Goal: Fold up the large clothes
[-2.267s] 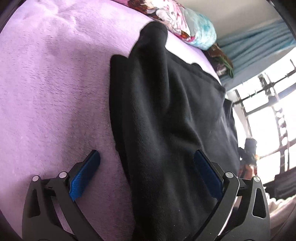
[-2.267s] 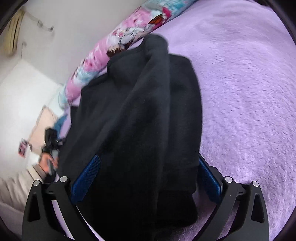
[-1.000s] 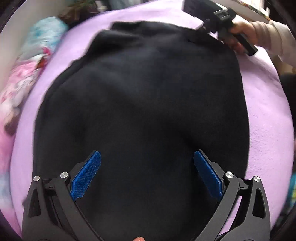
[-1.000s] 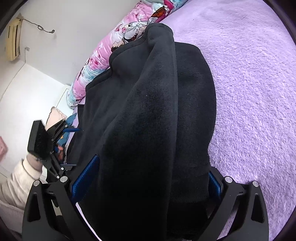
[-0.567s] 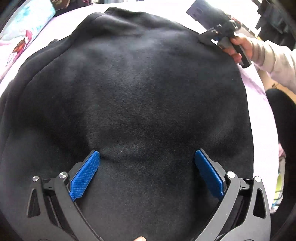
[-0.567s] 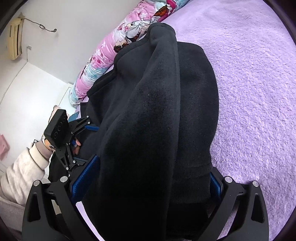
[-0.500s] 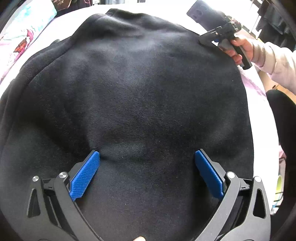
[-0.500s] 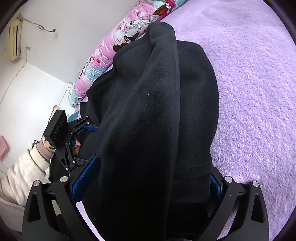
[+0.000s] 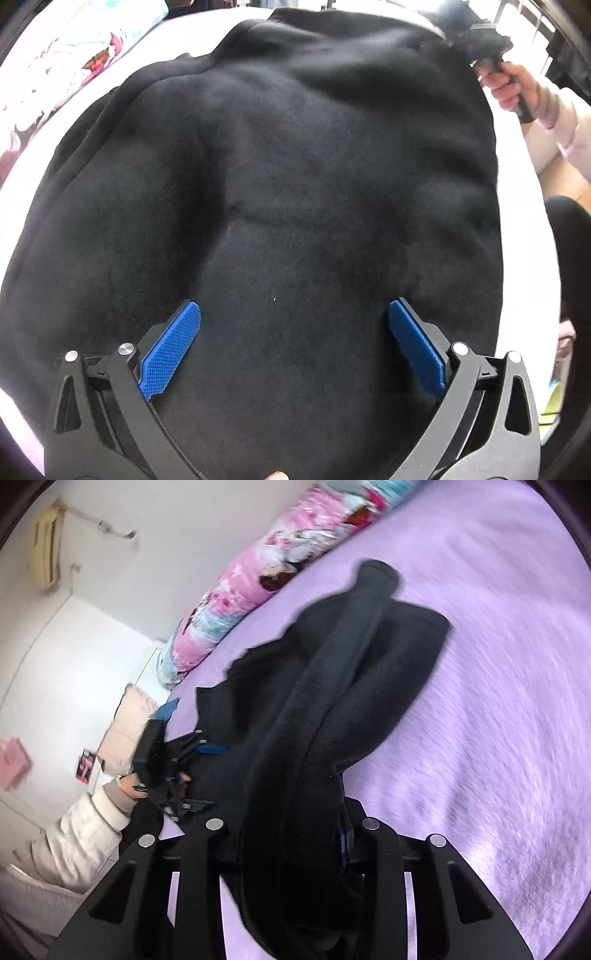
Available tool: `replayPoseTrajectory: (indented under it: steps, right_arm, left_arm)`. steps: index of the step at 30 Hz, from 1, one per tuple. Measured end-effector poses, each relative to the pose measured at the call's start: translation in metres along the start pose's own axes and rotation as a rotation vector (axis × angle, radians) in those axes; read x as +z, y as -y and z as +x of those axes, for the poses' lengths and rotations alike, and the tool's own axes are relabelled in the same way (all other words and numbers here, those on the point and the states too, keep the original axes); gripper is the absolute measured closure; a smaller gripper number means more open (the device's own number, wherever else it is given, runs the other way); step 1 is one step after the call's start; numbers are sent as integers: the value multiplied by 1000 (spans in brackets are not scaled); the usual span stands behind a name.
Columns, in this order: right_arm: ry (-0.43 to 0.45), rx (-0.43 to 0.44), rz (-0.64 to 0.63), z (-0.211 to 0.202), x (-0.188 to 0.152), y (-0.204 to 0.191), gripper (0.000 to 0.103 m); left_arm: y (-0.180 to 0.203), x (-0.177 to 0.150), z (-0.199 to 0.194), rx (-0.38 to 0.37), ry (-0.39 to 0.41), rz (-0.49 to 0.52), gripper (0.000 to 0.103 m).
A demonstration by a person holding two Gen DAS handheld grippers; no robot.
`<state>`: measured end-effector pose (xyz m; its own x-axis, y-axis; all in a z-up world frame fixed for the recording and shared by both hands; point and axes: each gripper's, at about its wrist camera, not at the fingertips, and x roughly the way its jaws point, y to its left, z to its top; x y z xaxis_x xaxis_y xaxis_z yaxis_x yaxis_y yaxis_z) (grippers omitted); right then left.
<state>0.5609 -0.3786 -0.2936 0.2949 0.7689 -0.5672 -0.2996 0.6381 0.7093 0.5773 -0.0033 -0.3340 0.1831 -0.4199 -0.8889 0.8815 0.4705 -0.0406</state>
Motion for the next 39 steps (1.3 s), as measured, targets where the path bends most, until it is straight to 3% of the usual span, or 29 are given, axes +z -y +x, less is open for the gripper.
replayPoseTrajectory:
  steps: [8, 12, 16, 19, 21, 23, 27, 29, 32, 34, 36, 39]
  right_arm:
    - [-71, -50, -209, 20, 29, -105, 72]
    - [-103, -66, -261, 33, 37, -137, 72]
    - [-122, -90, -314, 42, 40, -165, 72]
    - [-132, -90, -344, 45, 38, -181, 72]
    - [-142, -95, -361, 50, 34, -192, 72]
    - [-148, -91, -365, 52, 32, -194, 72]
    - [-138, -72, -328, 51, 38, -183, 72]
    - [-127, -56, -310, 50, 41, -177, 72]
    - [-126, -49, -299, 53, 43, -170, 72]
    - [-135, -52, -291, 58, 43, -165, 72]
    - [-135, -44, -293, 62, 42, -165, 72]
    - [-132, -39, -295, 67, 40, -175, 72]
  left_arm:
    - [-7, -11, 11, -9, 28, 13, 4]
    - [-8, -12, 11, 5, 26, 27, 4]
    - [0, -11, -12, 45, 47, 57, 6]
    - [9, -18, -32, 48, 88, 171, 6]
    - [15, -2, -25, 64, 69, 268, 6]
    - [20, 16, -15, 92, 42, 447, 6]
    - [17, 46, 9, 14, -17, 611, 6]
    - [7, 51, 23, -53, -35, 628, 5]
    - [-9, 56, 43, -151, -51, 566, 4]
    - [-26, 55, 59, -193, -10, 541, 4]
    - [-32, 52, 61, -202, 24, 521, 4]
    - [-29, 52, 50, -147, 46, 516, 4]
